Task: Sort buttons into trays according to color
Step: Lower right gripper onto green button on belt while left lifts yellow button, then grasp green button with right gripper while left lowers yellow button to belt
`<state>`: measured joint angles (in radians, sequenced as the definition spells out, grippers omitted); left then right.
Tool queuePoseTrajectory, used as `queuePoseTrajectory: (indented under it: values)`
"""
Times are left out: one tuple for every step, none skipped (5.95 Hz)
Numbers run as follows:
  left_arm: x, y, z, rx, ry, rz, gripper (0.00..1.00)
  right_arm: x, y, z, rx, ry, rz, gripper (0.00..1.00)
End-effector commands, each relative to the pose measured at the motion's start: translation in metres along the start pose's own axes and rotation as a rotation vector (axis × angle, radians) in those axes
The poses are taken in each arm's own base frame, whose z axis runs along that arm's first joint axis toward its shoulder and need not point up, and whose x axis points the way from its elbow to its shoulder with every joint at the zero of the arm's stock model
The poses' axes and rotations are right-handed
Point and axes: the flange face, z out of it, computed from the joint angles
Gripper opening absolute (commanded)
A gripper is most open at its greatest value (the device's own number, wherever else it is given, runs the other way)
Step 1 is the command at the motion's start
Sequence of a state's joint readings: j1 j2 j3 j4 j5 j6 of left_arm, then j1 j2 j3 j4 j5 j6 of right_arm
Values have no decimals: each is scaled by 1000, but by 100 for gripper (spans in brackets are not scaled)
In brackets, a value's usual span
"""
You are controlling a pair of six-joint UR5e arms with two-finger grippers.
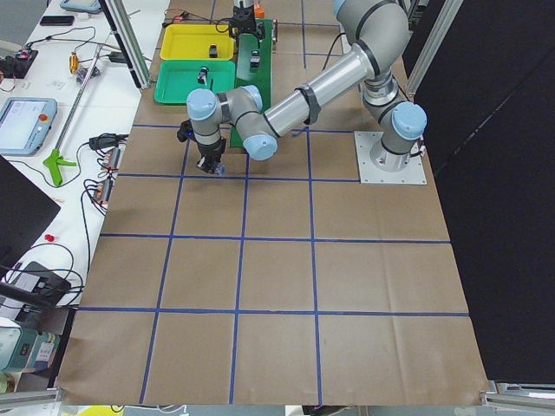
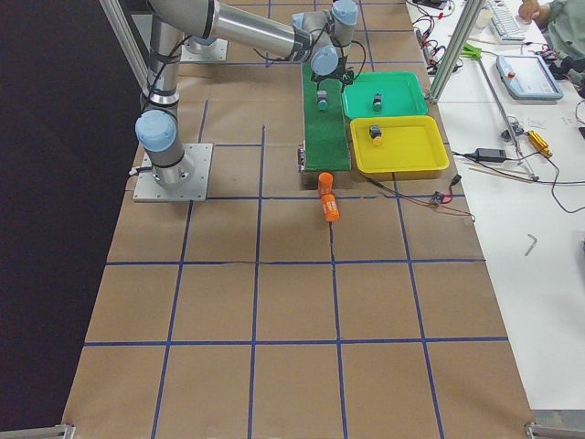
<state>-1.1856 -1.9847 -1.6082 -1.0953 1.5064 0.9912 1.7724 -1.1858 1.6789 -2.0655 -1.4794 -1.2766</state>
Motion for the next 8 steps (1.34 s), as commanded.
queuePoseTrajectory:
  values:
    - [68,-19,-26,-33,-5,253,10,-4,32,22,-6,-1,1,99]
    - [116,-40,-30,-61,24,417,10,6,56,18,-9,-2,9,87]
    - [158,-55,-19,-118,32,615,11,9,68,12,-79,20,-6,57]
    - [179,-60,-15,-185,16,775,10,9,77,13,-109,18,-32,31]
    - [202,-57,-5,-200,42,936,11,9,86,15,-112,12,-21,12]
    - [216,-44,11,-194,67,987,11,15,100,12,-111,13,-44,10]
    - [224,-42,25,-129,63,986,11,25,125,3,-118,26,-61,9]
    - [226,-40,30,-129,68,985,18,23,143,-23,-121,23,-68,9]
